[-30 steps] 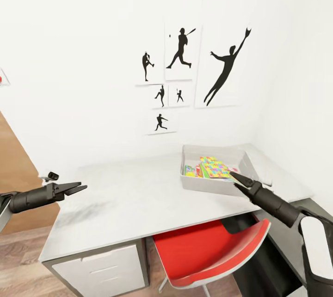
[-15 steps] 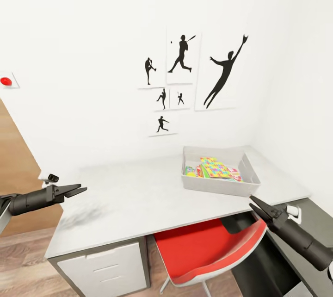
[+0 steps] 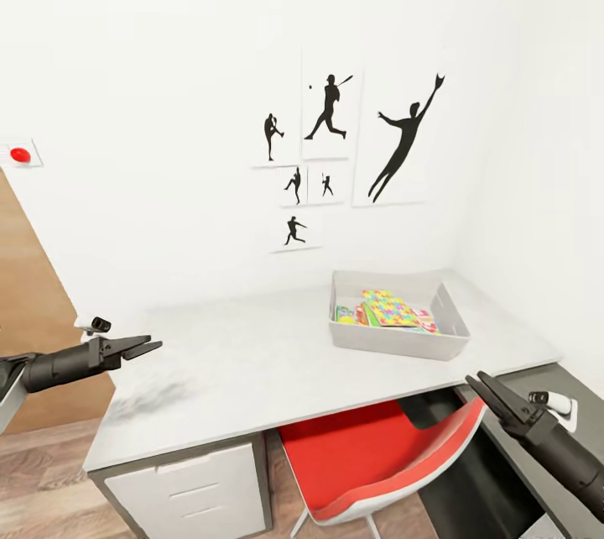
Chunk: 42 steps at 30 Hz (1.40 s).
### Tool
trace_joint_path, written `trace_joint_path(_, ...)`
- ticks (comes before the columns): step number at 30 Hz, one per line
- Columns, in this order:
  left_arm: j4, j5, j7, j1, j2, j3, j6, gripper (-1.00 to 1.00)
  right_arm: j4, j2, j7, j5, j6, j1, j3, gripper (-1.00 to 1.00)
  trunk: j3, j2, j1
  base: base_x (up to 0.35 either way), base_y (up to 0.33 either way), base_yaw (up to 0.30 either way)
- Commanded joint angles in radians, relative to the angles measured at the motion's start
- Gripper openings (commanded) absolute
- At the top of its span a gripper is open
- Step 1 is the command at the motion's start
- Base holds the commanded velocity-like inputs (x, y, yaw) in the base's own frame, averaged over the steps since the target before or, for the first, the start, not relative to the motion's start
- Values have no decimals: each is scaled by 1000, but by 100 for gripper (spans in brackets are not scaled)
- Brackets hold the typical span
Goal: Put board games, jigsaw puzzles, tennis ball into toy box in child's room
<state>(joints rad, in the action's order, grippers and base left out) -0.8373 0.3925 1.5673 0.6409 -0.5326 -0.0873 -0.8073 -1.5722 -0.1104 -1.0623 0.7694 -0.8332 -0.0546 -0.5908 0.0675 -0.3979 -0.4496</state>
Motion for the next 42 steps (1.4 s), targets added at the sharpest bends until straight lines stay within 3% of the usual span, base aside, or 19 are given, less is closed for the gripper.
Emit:
trace_joint_path(1,0,0,3,1,0,1,-11,100,4,1,-1,2,-2,-1,0,100,1,-2,0,-98,0,0)
trace_joint_path(14,0,0,3,0,0,0,-10,100,17,-2,3,-1,23,-1,-5,100,-21,-2,0,-23,0,0)
trace_joint_path(19,0,0,3,-1,-2,-3,-11,100,35,-1,1,-35,22,-2,-6,100,-29,-2,0,-114,0,0)
trace_joint_path(27,0,0,3,-4,-1,0,-12,100,38,-1,-1,-43,23,-2,-8,100,-42,-2,0,-17,0,0)
trace_joint_path(37,0,-2,3,-4,31,0,-18,100,39,-3,-11,-39,21,-3,-9,100,-59,-2,0,0,0,0)
trace_joint_path(39,0,-4,3,-6,51,2,-16,100,38,-2,-21,-40,22,-3,-9,100,-62,-2,0,-8,0,0)
trace_joint_path(42,2,-7,3,-36,64,2,-14,100,38,-2,-25,-43,22,-3,-9,100,-67,-2,0,-55,93,-13)
